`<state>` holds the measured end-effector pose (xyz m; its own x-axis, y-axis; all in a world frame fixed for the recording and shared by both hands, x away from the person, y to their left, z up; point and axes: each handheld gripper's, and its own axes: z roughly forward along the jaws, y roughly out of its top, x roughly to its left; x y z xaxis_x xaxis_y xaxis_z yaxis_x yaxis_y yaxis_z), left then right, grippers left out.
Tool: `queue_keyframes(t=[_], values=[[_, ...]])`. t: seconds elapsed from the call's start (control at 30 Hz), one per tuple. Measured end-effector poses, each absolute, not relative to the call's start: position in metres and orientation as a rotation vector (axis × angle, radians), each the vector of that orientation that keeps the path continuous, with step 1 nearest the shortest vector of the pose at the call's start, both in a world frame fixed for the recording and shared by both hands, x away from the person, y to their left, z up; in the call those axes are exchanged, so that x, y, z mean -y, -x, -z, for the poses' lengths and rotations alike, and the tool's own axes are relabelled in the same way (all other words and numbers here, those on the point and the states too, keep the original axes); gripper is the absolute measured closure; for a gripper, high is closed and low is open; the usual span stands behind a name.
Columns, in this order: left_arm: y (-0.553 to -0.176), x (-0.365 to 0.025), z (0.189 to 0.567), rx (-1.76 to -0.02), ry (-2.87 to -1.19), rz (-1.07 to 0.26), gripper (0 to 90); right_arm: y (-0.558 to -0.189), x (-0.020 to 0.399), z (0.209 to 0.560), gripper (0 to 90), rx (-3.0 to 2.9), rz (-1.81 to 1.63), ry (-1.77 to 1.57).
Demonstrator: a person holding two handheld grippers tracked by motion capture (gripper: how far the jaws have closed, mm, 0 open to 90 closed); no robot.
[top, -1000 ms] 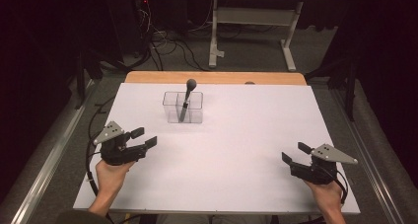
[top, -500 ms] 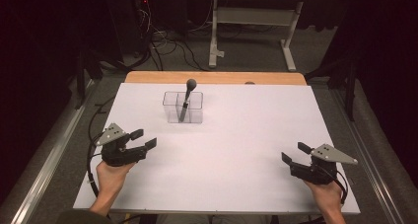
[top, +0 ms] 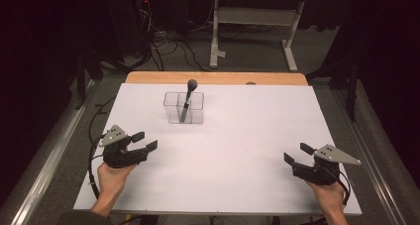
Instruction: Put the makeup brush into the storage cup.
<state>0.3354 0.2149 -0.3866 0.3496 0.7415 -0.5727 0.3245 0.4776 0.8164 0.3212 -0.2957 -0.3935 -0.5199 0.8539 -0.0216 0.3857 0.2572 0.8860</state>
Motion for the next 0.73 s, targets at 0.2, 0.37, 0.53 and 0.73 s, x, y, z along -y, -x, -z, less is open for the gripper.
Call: queue_keyframes(t=[0.2, 0.37, 0.53, 0.73], values=[[-0.3343, -0.2158, 0.3848, -1.229, -1.080, -0.373, 36.5, -0.3219, 0.2949, 0.3942, 30.9, -2.032, -1.203, -1.118], [-0.3345, -0.2195, 0.3832, -1.235, -1.059, -0.372, 36.3, -0.3227, 0.2951, 0.3947, 30.9, -2.034, -1.201, -1.119], [-0.3349, -0.2180, 0.3836, -1.238, -1.069, -0.368, 36.3, -0.3226, 0.2953, 0.3944, 30.9, -2.034, -1.199, -1.117], [-0.3337, -0.2165, 0.3827, -1.223, -1.088, -0.401, 35.5, -0.3221, 0.2962, 0.3936, 30.9, -2.026, -1.203, -1.121]])
